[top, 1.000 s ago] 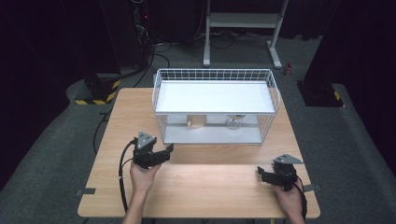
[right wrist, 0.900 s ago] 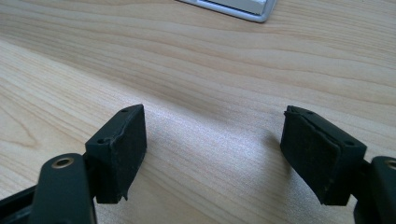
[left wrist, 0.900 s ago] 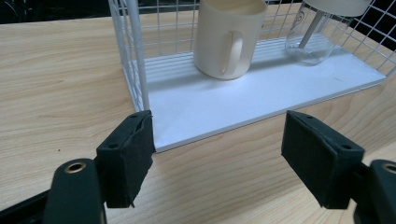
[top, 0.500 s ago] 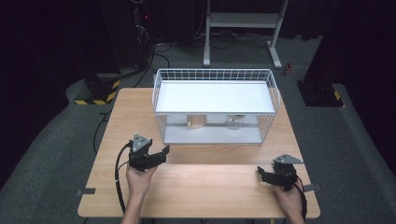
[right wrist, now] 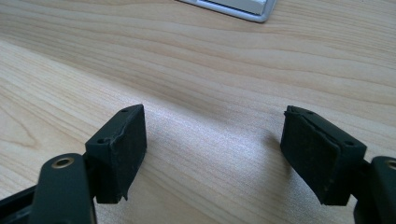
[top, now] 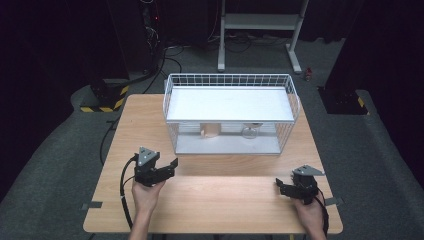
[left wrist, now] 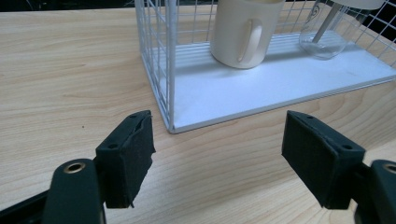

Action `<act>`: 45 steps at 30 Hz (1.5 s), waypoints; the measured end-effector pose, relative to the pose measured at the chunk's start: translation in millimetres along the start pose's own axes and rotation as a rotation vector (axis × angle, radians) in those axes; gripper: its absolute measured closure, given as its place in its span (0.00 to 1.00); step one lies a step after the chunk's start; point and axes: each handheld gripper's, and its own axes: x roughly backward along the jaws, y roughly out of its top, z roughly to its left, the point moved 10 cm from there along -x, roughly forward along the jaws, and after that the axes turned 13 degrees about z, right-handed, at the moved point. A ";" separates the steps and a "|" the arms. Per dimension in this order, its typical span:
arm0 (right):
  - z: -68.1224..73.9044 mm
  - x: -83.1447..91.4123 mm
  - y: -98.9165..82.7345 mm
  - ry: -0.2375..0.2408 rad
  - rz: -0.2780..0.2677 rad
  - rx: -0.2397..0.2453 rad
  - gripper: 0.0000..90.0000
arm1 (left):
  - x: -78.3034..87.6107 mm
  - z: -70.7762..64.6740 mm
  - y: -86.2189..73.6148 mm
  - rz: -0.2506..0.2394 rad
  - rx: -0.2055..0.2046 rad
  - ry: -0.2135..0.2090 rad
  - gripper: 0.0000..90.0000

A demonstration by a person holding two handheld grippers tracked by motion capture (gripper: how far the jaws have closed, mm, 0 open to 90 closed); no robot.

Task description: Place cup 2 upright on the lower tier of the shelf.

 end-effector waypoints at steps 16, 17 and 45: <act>0.0 0.0 0.0 0.000 0.000 0.000 0.25 | 0.1 8.5 -15.3 0.014 0.024 0.011 0.28; 0.0 0.0 0.0 0.000 0.000 0.000 0.25 | -0.4 8.0 -16.1 0.015 0.029 0.008 0.28; 0.0 0.0 0.0 0.000 0.000 0.000 0.25 | -8.7 18.6 -45.1 0.063 0.053 0.040 0.28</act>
